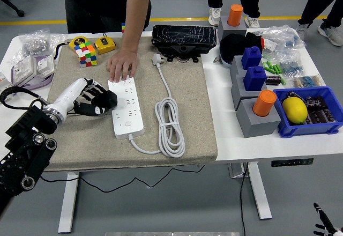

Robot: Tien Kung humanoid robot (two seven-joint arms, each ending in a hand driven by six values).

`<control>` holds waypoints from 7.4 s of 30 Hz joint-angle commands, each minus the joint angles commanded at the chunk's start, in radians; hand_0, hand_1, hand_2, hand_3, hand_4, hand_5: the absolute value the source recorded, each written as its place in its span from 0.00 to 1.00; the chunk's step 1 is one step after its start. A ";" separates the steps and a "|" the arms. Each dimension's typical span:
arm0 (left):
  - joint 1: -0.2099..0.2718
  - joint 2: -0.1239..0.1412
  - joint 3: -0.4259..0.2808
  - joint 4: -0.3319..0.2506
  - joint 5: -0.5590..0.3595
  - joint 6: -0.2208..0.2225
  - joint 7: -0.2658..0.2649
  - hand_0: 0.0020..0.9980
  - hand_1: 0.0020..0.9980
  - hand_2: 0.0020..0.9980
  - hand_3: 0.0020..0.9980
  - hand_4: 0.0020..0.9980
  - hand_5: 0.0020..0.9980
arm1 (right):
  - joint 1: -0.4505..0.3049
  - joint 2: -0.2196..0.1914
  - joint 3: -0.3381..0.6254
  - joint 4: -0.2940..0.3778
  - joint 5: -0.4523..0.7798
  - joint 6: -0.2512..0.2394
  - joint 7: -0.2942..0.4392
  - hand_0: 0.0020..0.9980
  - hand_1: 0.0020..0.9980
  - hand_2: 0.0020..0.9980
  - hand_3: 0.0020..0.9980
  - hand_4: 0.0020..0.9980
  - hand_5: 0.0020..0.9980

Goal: Pick up the plug,place it near the board,insert it into the board,press the button

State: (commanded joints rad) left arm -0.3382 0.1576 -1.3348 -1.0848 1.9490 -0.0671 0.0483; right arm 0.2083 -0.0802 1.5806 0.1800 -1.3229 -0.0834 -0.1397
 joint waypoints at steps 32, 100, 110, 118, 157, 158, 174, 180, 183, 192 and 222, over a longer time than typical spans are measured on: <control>-0.002 0.006 0.008 -0.003 0.002 -0.017 0.001 0.55 0.70 0.64 0.63 0.80 0.00 | 0.001 -0.002 -0.002 0.000 0.003 -0.007 0.002 1.00 0.86 0.79 0.84 1.00 1.00; 0.314 0.050 0.094 -0.694 0.173 0.271 0.516 0.97 0.94 0.91 0.89 1.00 1.00 | -0.003 -0.001 0.006 0.000 0.009 -0.002 0.003 1.00 0.86 0.78 0.83 1.00 1.00; 0.295 0.068 0.209 -0.686 0.137 0.305 0.432 0.94 0.89 0.85 0.85 1.00 1.00 | -0.007 -0.004 0.009 0.000 0.002 -0.001 0.001 1.00 0.86 0.78 0.83 1.00 1.00; 0.281 0.062 0.229 -0.574 0.119 0.288 0.371 0.95 0.89 0.84 0.85 1.00 1.00 | -0.002 -0.006 0.008 0.000 0.000 -0.002 0.000 1.00 0.86 0.78 0.83 1.00 1.00; 0.257 0.033 0.207 -0.369 0.094 0.285 0.273 0.95 0.89 0.84 0.84 1.00 1.00 | -0.001 -0.009 0.014 0.000 -0.007 -0.002 -0.003 1.00 0.86 0.78 0.83 1.00 1.00; 0.255 0.032 0.209 -0.369 0.094 0.285 0.272 0.95 0.89 0.84 0.84 1.00 1.00 | -0.001 -0.009 0.015 0.000 -0.007 -0.002 -0.003 1.00 0.86 0.78 0.83 1.00 1.00; 0.231 0.032 0.263 -0.367 0.088 0.275 0.265 0.96 0.89 0.84 0.84 1.00 1.00 | -0.001 -0.010 0.018 0.000 -0.009 -0.003 -0.002 1.00 0.86 0.78 0.83 1.00 1.00; 0.219 0.034 0.281 -0.366 0.093 0.269 0.267 0.96 0.89 0.84 0.84 1.00 1.00 | 0.001 -0.011 0.018 0.000 -0.008 -0.003 -0.001 1.00 0.86 0.78 0.83 1.00 1.00; 0.209 0.034 0.293 -0.364 0.096 0.263 0.270 0.96 0.89 0.84 0.84 1.00 1.00 | 0.002 -0.012 0.017 0.000 -0.007 -0.003 -0.001 1.00 0.86 0.78 0.83 1.00 1.00; 0.187 0.038 0.314 -0.361 0.107 0.254 0.275 0.96 0.88 0.84 0.84 1.00 1.00 | 0.001 -0.011 0.019 0.000 -0.011 -0.003 -0.002 1.00 0.86 0.78 0.83 1.00 1.00; 0.226 0.054 0.274 -0.666 0.160 0.179 0.289 0.22 0.13 0.20 0.73 0.56 0.03 | -0.011 -0.005 0.025 0.000 -0.013 -0.003 0.000 1.00 0.86 0.78 0.83 1.00 1.00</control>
State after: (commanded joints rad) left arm -0.1126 0.2118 -1.0611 -1.7508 2.1090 0.1115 0.3373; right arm 0.1975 -0.0855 1.6061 0.1800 -1.3363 -0.0865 -0.1398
